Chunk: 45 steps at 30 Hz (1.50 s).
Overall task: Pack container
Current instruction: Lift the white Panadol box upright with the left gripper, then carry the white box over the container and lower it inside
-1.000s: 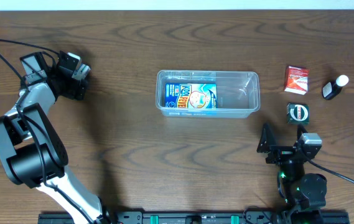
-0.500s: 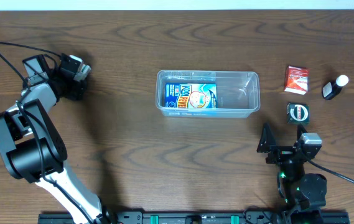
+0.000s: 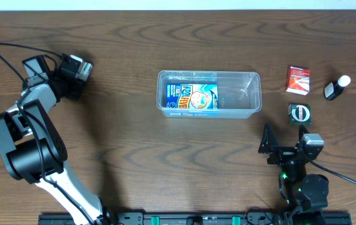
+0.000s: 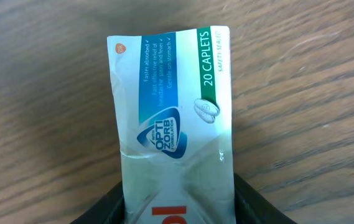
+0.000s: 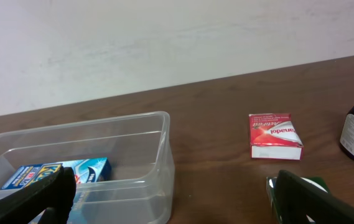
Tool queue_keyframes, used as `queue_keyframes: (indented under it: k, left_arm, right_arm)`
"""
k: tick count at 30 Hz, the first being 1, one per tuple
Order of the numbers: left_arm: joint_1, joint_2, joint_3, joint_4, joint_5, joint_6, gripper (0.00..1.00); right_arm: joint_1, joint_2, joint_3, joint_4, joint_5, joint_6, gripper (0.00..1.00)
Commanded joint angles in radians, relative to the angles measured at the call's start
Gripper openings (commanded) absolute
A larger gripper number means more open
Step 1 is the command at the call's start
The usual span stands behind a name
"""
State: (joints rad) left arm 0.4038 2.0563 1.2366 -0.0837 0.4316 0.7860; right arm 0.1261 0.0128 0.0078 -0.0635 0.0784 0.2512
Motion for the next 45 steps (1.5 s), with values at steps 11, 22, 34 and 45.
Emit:
queue_keyframes:
  k: [11, 22, 34, 45]
  left_arm:
    - [-0.169, -0.313, 0.006, 0.006, 0.056, 0.002, 0.45]
    - [-0.522, -0.531, 0.006, -0.089, 0.055, 0.006, 0.45]
    - [-0.778, -0.485, 0.005, -0.208, 0.054, 0.029, 0.45]
    - [-0.873, -0.39, 0.005, -0.215, 0.031, 0.109, 0.45]
  right_arm:
    - [-0.008, -0.002, -0.002, -0.003, 0.0, -0.013, 0.99]
    - [-0.008, -0.002, -0.002, -0.003, 0.0, -0.013, 0.99]
    - [-0.008, -0.002, -0.002, -0.003, 0.0, -0.013, 0.99]
    - [-0.008, -0.002, -0.002, -0.003, 0.0, -0.013, 0.99]
